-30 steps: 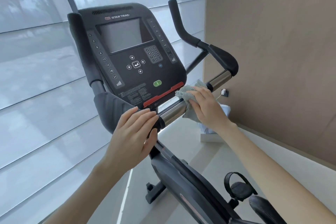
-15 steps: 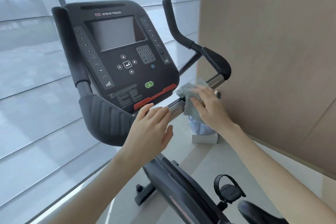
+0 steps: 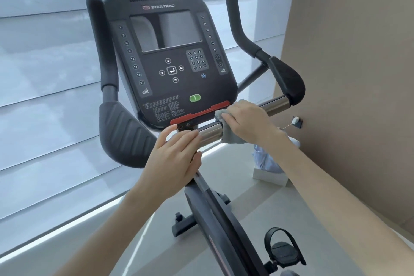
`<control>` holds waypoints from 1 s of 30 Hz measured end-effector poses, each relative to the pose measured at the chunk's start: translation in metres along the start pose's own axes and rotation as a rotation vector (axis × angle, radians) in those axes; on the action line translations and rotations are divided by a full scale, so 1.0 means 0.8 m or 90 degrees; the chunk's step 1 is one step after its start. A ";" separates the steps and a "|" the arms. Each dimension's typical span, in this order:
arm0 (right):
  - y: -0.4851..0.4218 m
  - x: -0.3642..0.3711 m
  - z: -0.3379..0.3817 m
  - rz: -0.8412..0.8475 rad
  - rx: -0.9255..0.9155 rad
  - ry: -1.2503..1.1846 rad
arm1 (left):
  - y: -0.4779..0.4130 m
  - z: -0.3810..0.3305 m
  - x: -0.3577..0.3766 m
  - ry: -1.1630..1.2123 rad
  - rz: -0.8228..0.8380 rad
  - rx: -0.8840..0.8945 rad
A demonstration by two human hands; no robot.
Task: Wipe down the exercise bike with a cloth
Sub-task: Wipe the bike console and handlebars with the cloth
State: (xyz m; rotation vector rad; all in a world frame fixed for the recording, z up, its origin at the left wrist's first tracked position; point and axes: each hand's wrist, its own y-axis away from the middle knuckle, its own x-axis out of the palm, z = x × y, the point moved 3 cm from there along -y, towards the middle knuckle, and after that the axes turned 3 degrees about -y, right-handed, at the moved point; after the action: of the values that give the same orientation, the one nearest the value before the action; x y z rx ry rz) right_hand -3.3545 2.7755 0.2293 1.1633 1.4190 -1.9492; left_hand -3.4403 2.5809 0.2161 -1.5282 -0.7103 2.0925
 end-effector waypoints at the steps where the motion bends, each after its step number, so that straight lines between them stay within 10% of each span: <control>1: -0.005 0.000 0.002 0.032 -0.001 -0.009 | 0.001 -0.001 -0.001 -0.003 -0.005 -0.002; 5: -0.018 0.002 0.010 0.150 0.009 -0.053 | 0.004 -0.006 -0.004 -0.025 0.004 -0.011; 15: 0.062 0.055 -0.003 -0.314 -0.149 -0.097 | 0.005 -0.015 -0.006 -0.053 0.023 -0.053; 30: 0.080 0.090 0.052 -0.383 0.002 -0.278 | 0.014 -0.020 -0.007 -0.077 0.124 -0.094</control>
State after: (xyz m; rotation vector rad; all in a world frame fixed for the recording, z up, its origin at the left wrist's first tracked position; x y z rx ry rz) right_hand -3.3594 2.7216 0.1394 0.2672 1.6254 -2.3989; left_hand -3.4236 2.5710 0.2090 -1.6173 -0.8042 2.3382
